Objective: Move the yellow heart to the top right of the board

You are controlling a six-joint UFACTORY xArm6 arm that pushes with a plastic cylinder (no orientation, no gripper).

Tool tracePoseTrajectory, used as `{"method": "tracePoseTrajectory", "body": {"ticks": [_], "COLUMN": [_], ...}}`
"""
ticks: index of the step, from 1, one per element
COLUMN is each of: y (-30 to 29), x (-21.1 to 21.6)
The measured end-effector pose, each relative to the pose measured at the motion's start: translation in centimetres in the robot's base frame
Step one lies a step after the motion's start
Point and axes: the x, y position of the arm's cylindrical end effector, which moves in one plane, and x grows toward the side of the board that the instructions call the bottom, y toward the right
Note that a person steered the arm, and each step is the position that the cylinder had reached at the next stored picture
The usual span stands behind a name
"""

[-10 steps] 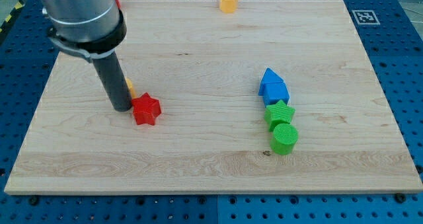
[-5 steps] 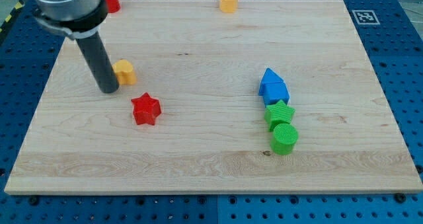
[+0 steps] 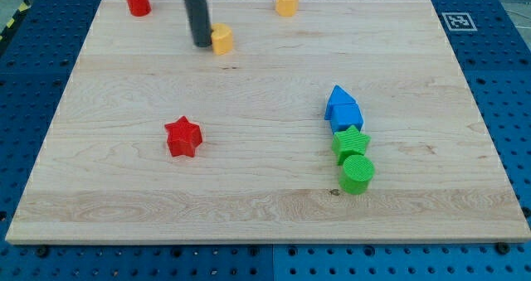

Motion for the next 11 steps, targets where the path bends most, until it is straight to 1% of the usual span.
{"method": "tracePoseTrajectory", "body": {"ticks": [1, 2, 3, 4, 6, 8, 9, 10, 11], "y": [5.4, 9.9, 12.5, 16.6, 19.6, 26.5, 29.5, 33.7, 35.7], "x": [-1.4, -0.8, 1.2, 1.3, 4.9, 3.3, 4.3, 4.3, 4.4]}}
